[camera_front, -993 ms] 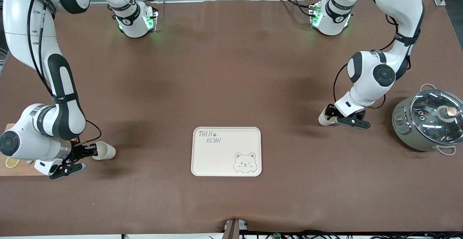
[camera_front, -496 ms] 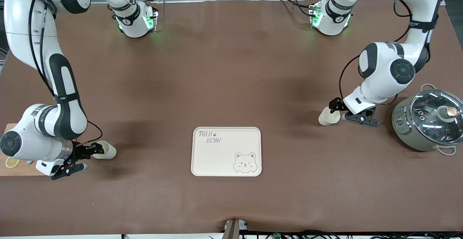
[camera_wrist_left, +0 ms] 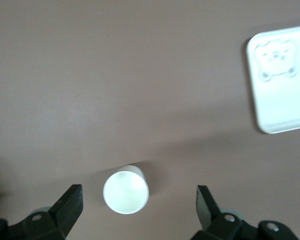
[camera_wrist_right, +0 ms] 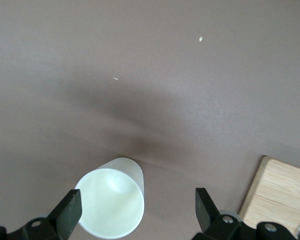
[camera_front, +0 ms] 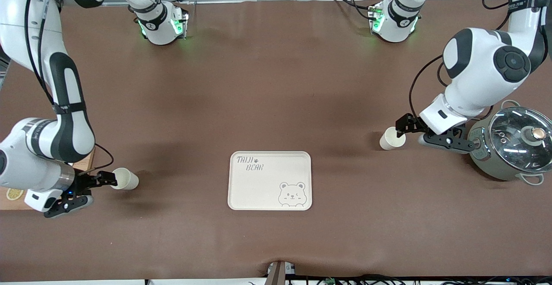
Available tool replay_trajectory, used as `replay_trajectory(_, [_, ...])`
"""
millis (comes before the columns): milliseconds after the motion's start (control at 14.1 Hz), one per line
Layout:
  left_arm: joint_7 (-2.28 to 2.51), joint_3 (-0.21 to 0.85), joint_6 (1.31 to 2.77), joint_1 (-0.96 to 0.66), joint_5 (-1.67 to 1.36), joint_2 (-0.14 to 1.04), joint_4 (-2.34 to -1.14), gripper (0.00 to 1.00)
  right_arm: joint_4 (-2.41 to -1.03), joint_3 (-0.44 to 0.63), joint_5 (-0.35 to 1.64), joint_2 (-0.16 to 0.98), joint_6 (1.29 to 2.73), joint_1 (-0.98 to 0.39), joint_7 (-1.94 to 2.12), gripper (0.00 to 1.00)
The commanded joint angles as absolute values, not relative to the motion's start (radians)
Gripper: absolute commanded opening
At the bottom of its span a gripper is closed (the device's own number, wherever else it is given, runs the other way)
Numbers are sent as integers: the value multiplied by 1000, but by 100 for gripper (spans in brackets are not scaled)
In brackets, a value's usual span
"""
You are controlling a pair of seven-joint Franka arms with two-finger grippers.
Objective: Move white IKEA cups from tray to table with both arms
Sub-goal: 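Open both grippers to release the cups on the table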
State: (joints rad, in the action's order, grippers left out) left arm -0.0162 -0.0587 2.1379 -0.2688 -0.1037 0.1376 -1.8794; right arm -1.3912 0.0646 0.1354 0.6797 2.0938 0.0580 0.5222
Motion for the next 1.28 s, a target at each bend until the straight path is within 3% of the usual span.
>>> replay_trajectory(0, [60, -46, 2008, -270, -75, 141, -1760, 100, -1417, 64, 117, 576, 2019, 54, 448, 100])
replay_trajectory(355, [48, -52, 1824, -238, -5, 137, -1583, 100, -1419, 66, 115, 453, 1855, 61, 321, 100])
replay_trajectory(638, [14, 116, 1777, -68, 61, 114, -1580, 100, -1417, 74, 101, 361, 1717, 64, 238, 100])
replay_trajectory(1206, [-84, 114, 1648, -72, 60, 110, -1577, 100, -1419, 71, 68, 193, 1539, 55, 215, 100])
